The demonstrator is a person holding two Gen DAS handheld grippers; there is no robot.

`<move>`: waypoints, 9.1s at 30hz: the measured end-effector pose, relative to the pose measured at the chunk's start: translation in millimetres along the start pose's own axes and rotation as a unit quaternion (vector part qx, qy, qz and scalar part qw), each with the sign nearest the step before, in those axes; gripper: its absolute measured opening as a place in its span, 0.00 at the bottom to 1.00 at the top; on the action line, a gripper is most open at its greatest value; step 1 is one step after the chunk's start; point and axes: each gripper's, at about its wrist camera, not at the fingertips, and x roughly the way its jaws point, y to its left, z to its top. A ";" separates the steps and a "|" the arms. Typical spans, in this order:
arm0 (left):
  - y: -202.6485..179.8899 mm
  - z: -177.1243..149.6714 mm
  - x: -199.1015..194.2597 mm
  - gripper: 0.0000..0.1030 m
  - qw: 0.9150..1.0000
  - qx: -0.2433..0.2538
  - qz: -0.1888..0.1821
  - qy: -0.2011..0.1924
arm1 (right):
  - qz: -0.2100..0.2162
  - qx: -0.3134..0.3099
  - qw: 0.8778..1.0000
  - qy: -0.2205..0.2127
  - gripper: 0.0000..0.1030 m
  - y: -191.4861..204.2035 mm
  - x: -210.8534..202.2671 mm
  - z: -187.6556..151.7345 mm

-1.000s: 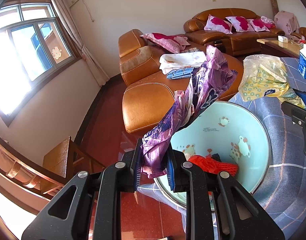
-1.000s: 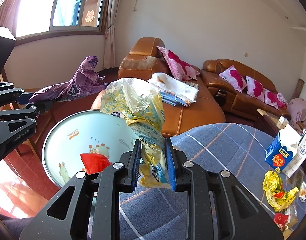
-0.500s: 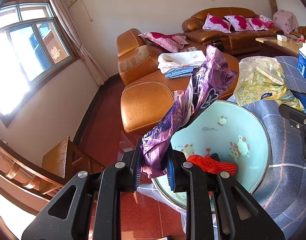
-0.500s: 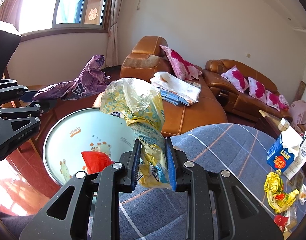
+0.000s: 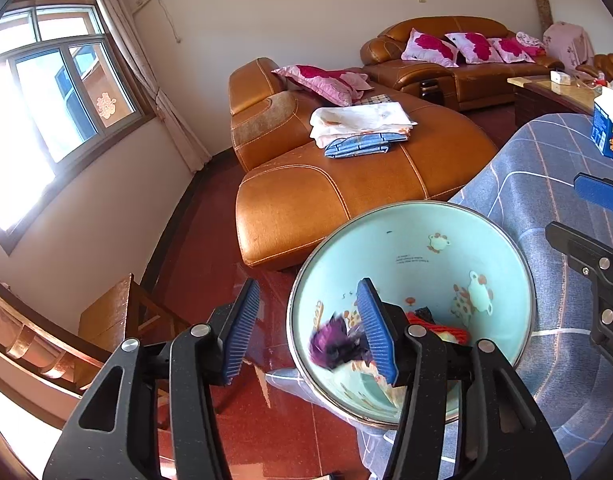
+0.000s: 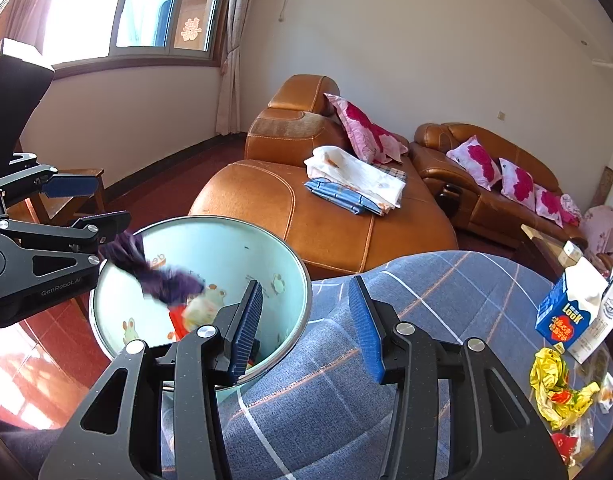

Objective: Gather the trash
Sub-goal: 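Open the left gripper to drop the purple wrapper while the right gripper drops the snack bag into the bin, then grasp the red cake package on the table with the left gripper, then grasp the yellow sponge on the table with the right gripper, then carry the cake package over the bin with left gripper while right gripper holds sponge, then hold the cake package over the bin with left gripper while right gripper holds sponge, then open left gripper dropping cake package while right gripper drops sponge into the bin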

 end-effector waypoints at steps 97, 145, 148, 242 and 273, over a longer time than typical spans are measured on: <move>-251.3 5.4 -102.4 0.45 0.952 0.189 -0.237 -0.031 | -0.105 0.140 0.969 0.174 0.51 -241.8 -145.6 -173.4; -109.9 15.3 -89.1 0.45 0.986 0.053 -0.136 -0.074 | -0.111 0.165 0.979 0.041 0.21 -143.9 -98.0 -73.5; -99.2 14.6 -86.0 0.45 0.988 0.045 -0.128 -0.075 | -0.104 0.160 0.981 0.034 0.21 -134.2 -89.2 -64.0; 6.7 2.7 -12.9 0.45 0.999 0.004 0.041 -0.016 | -0.004 0.007 1.000 0.012 0.22 0.6 15.2 5.7; 8.3 -1.9 -8.9 0.56 1.000 0.013 0.012 -0.010 | 0.017 -0.007 1.000 0.009 0.42 5.0 14.6 6.9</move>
